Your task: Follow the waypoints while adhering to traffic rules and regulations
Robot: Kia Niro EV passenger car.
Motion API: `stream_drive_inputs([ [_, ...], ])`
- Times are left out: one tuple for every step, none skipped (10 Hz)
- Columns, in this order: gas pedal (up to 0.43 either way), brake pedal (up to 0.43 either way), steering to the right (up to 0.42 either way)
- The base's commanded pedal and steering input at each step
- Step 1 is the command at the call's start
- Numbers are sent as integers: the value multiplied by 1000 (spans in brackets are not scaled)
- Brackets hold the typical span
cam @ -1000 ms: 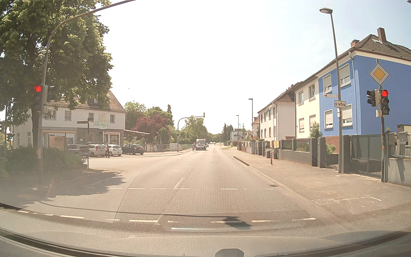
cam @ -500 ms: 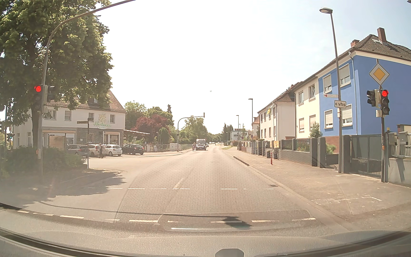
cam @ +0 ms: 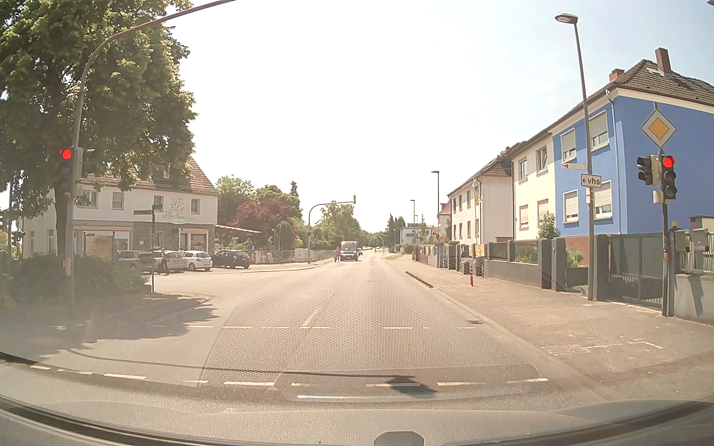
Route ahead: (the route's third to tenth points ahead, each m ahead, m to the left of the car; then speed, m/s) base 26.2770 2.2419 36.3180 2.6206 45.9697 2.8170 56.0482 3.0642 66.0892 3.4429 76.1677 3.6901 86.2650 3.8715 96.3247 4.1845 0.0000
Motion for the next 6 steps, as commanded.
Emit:
stream_drive_inputs([
  [0, 268, 1],
  [0, 262, 0],
  [0, 268, 1],
  [0, 268, 1],
  [0, 268, 1],
  [0, 268, 1],
])
